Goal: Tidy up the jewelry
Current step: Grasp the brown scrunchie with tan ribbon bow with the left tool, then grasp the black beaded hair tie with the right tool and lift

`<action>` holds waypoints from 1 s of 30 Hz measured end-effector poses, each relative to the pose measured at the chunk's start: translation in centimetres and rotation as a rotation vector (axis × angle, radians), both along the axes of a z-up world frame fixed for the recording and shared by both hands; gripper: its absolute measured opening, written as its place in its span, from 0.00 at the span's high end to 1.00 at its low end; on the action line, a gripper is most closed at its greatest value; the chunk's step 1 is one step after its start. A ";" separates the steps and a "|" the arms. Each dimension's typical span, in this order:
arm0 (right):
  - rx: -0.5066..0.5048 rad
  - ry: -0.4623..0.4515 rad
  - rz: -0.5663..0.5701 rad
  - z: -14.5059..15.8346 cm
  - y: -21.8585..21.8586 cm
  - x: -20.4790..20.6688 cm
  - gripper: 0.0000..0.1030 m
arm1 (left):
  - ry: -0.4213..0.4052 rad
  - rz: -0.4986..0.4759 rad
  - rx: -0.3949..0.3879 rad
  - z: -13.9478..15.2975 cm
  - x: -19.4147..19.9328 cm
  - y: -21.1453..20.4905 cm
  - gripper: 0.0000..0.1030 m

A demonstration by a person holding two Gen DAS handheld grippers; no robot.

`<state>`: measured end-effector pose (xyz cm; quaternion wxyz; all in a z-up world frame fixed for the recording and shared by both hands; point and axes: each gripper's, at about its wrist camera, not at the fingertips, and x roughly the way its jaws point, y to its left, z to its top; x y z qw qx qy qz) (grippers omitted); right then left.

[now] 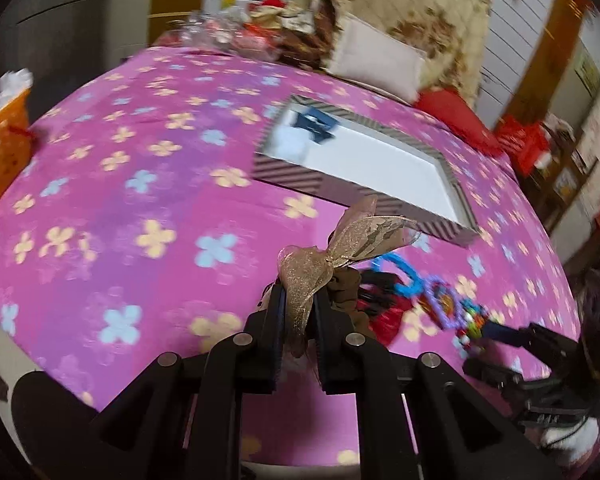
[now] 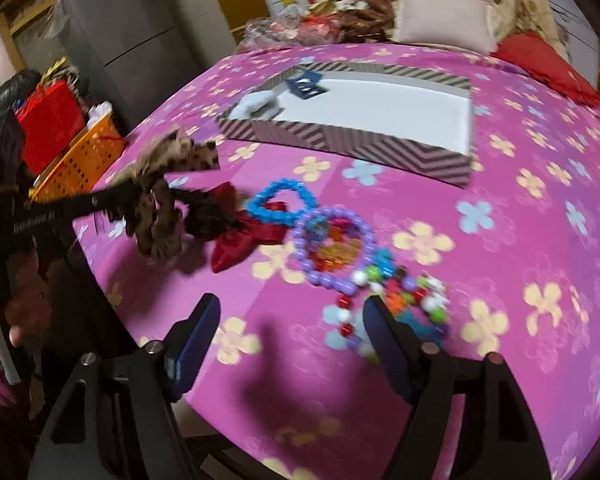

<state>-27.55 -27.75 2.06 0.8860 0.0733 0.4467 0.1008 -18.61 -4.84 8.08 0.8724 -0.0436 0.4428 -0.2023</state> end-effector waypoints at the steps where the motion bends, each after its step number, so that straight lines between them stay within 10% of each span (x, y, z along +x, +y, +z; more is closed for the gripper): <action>1: -0.008 -0.003 0.018 0.1 0.7 0.4 0.30 | 0.002 0.018 0.001 -0.2 0.3 0.4 0.92; 26: -0.148 -0.007 0.259 0.0 7.7 10.8 0.53 | 0.033 0.141 -0.015 -1.4 2.3 5.0 0.92; 30: -0.115 0.041 0.294 -1.6 7.5 12.1 0.76 | 0.037 0.135 -0.013 -1.4 2.4 4.7 0.92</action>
